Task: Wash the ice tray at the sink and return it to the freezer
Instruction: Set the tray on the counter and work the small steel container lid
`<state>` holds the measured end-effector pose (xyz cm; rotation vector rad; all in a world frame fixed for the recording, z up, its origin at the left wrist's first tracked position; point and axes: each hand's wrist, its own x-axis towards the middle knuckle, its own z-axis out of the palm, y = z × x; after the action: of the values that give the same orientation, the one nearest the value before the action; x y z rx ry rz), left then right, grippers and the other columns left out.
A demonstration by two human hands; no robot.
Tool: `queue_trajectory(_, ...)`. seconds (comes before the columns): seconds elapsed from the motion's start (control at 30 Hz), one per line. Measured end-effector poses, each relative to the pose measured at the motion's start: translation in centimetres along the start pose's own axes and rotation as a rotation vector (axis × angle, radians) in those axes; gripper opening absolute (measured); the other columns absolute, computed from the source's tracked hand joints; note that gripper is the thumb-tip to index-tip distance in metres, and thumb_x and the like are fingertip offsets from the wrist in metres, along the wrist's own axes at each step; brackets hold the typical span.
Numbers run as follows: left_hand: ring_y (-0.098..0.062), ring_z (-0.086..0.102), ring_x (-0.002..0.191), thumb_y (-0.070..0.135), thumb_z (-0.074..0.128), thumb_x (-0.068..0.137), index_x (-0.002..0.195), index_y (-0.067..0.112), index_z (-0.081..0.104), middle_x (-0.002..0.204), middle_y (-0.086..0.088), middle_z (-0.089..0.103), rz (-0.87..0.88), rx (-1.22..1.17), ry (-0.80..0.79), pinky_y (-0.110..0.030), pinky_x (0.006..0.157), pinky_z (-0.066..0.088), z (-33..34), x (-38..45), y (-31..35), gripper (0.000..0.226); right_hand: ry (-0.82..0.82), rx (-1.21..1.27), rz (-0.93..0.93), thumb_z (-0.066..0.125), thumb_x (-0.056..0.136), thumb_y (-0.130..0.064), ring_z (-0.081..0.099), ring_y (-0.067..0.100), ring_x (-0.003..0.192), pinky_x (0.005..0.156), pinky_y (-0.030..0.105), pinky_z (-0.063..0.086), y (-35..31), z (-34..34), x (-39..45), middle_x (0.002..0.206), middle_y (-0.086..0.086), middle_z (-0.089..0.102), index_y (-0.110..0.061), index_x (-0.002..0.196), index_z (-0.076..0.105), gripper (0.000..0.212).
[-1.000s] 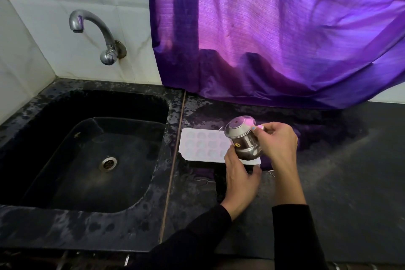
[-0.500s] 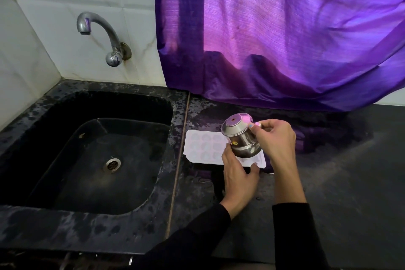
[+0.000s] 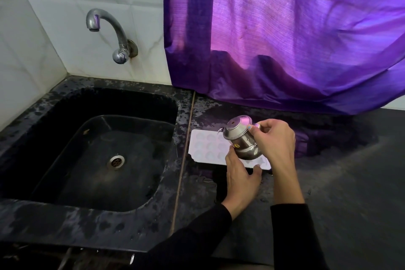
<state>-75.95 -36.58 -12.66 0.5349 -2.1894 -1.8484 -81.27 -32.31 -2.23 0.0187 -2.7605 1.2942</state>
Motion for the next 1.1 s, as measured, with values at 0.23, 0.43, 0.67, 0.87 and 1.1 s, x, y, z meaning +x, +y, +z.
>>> queue_trajectory(0.23, -0.013, 0.038, 0.132, 0.019, 0.065, 0.082, 0.147, 0.016, 0.026, 0.14, -0.001, 0.038, -0.015, -0.016, -0.008, -0.032, 0.113, 0.034, -0.1, 0.0, -0.2, 0.075, -0.006, -0.034, -0.017, 0.068, 0.083, -0.031, 0.063, 0.018, 0.075, 0.062, 0.027, 0.038, -0.2, 0.1, -0.3, 0.074, -0.002, 0.067, -0.025, 0.075, 0.065, 0.011)
queue_trajectory(0.43, -0.013, 0.038, 0.133, 0.019, 0.065, 0.083, 0.148, 0.014, 0.024, 0.142, -0.002, 0.037, -0.02, -0.019, -0.009, -0.03, 0.113, 0.033, -0.2, -0.1, -0.1, 0.077, 0.001, -0.035, -0.017, 0.068, 0.083, -0.031, 0.063, 0.019, 0.076, 0.065, 0.027, 0.039, -0.2, 0.2, -0.5, 0.076, -0.001, 0.069, -0.024, 0.077, 0.066, 0.009)
queue_trajectory(0.67, -0.013, 0.034, 0.134, 0.015, 0.065, 0.085, 0.151, 0.013, 0.019, 0.144, -0.002, 0.032, -0.004, -0.012, 0.01, -0.024, 0.111, 0.03, -0.6, -0.5, 0.1, 0.08, 0.019, 0.015, 0.03, 0.068, 0.082, -0.032, 0.063, 0.021, 0.08, 0.069, 0.031, 0.045, 0.1, 0.0, -0.6, 0.073, -0.001, 0.068, -0.024, 0.077, 0.067, 0.009)
queue_trajectory(0.87, -0.013, 0.033, 0.135, 0.016, 0.064, 0.085, 0.15, 0.015, 0.016, 0.146, 0.0, 0.029, 0.021, 0.019, 0.046, -0.025, 0.11, 0.027, -0.8, -0.8, 0.3, 0.081, 0.011, 0.106, 0.076, 0.07, 0.081, -0.031, 0.066, 0.019, 0.083, 0.079, 0.037, 0.053, 0.2, -0.3, -0.6, 0.073, -0.003, 0.07, -0.025, 0.075, 0.067, 0.01)
queue_trajectory(1.1, -0.016, 0.031, 0.138, 0.017, 0.064, 0.085, 0.152, 0.013, 0.012, 0.15, -0.003, 0.026, 0.001, 0.003, 0.063, -0.033, 0.115, 0.028, -1.3, -0.7, 0.4, 0.085, 0.007, 0.088, 0.054, 0.07, 0.08, -0.032, 0.066, 0.019, 0.081, 0.077, 0.039, 0.054, -0.6, 0.5, -0.7, 0.072, -0.003, 0.07, -0.023, 0.078, 0.07, 0.01)
